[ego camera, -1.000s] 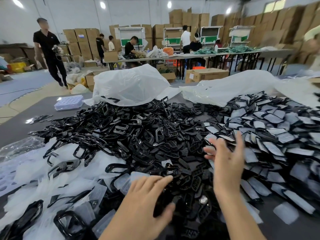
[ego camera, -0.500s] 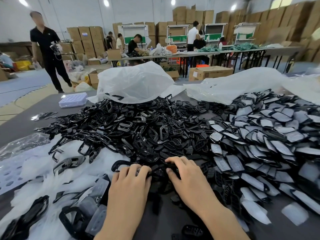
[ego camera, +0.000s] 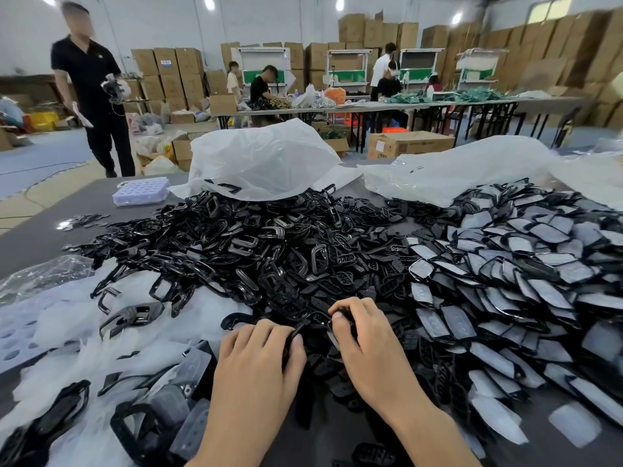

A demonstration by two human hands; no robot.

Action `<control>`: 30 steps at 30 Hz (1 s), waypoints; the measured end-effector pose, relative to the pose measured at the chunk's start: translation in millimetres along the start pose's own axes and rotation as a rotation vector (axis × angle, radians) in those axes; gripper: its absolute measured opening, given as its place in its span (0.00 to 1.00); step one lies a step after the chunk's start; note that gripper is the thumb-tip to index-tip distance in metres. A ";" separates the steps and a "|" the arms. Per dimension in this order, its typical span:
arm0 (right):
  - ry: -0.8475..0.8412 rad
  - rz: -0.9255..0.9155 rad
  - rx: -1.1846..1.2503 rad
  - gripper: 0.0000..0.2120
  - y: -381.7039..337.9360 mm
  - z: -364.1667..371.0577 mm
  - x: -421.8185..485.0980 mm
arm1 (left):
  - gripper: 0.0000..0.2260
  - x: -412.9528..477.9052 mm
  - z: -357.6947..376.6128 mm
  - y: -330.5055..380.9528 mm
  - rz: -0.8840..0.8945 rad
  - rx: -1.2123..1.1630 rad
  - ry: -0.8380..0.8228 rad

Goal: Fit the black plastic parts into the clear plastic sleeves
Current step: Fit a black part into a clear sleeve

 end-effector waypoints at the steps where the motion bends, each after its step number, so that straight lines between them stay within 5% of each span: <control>1: 0.003 0.006 0.009 0.12 0.7 -0.1 0.4 | 0.14 0.1 -0.4 0.6 0.006 -0.003 0.006; 11: 0.042 -0.007 0.282 0.17 -10.7 -9.9 -1.3 | 0.20 0.7 2.2 -2.4 -0.062 -0.076 -0.090; 21: -0.073 0.106 0.619 0.11 -20.9 -7.3 -0.2 | 0.16 0.6 -26.5 2.1 -0.123 -0.466 0.069; 30: -0.051 0.101 0.819 0.03 -29.6 -4.5 0.4 | 0.14 -3.0 -6.2 3.3 -0.436 -0.974 -0.080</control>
Point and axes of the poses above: each hand's wrist, its own x-axis towards the middle knuckle, its own z-axis out of the palm, y = z × x, the point moved 6 cm from there along x, towards the middle knuckle, and after that the axes turned 1 degree about -x, right-handed, at the moved point
